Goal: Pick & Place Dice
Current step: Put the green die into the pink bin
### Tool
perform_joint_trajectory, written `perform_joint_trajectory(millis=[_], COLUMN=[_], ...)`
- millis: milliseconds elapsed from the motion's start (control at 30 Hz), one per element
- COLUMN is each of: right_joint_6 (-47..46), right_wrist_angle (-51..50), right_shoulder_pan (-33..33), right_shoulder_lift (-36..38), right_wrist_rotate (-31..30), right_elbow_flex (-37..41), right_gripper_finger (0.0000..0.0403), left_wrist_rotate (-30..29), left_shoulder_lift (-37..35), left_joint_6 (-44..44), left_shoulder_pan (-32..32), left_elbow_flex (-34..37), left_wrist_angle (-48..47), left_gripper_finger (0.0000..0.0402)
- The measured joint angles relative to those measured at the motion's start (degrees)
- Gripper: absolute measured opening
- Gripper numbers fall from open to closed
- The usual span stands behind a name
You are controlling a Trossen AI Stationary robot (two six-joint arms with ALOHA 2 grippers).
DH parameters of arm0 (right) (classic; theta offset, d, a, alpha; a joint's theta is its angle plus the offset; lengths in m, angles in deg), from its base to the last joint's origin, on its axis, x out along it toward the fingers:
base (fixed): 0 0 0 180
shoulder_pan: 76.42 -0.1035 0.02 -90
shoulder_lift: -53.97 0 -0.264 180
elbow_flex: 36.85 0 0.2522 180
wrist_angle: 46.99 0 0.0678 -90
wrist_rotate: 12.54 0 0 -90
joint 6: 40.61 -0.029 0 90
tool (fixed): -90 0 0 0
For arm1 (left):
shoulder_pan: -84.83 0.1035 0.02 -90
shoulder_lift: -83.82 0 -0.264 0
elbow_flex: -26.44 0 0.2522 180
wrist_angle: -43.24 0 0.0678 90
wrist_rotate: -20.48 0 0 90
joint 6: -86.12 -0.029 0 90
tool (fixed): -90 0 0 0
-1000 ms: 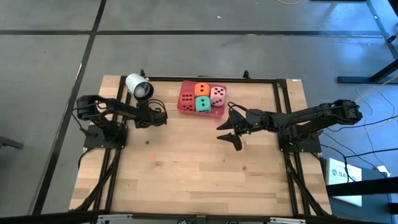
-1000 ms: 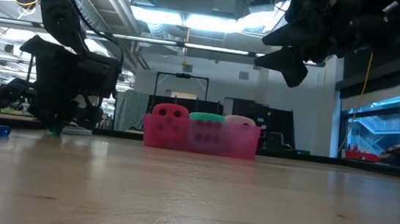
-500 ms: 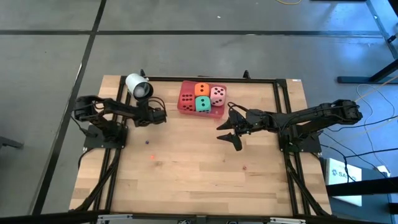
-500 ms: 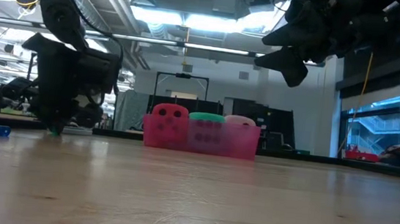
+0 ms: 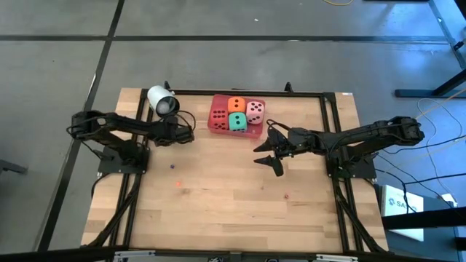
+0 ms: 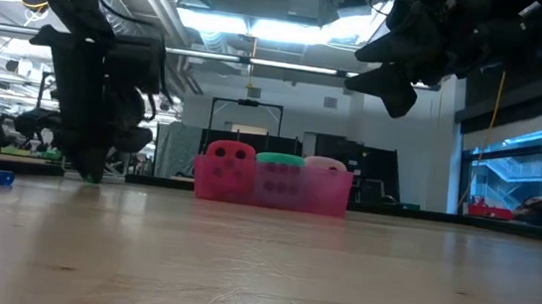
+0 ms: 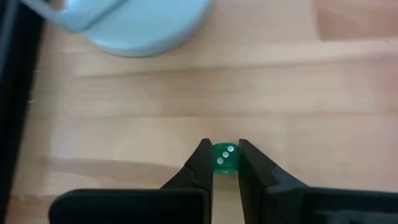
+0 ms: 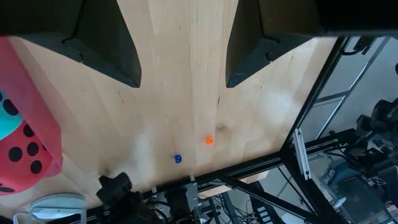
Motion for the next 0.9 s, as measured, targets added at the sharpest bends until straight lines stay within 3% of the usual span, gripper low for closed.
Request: perform_joint_trajectory(millis=[567, 900], right_joint_6=[0.24, 0.17], right_wrist_angle=[0.72, 1.9], right_shoulder_pan=[0.53, 2.05], right_shoulder_lift=[0.0, -0.02], right_wrist_rotate=[0.0, 0.02], right_elbow_flex=[-0.02, -0.07], right_gripper_finger=[0.0235, 0.0235], left_wrist_rotate=[7.65, 8.96], left_shoulder_lift=[-12.85, -20.32], left_joint_6=[-22.26, -38.83], left_shoulder_pan=[-5.98, -7.96], left_elbow_flex=[-0.02, -0.02], left_wrist_angle=[17.28, 26.17], left_gripper_finger=[0.0025, 0.0025])
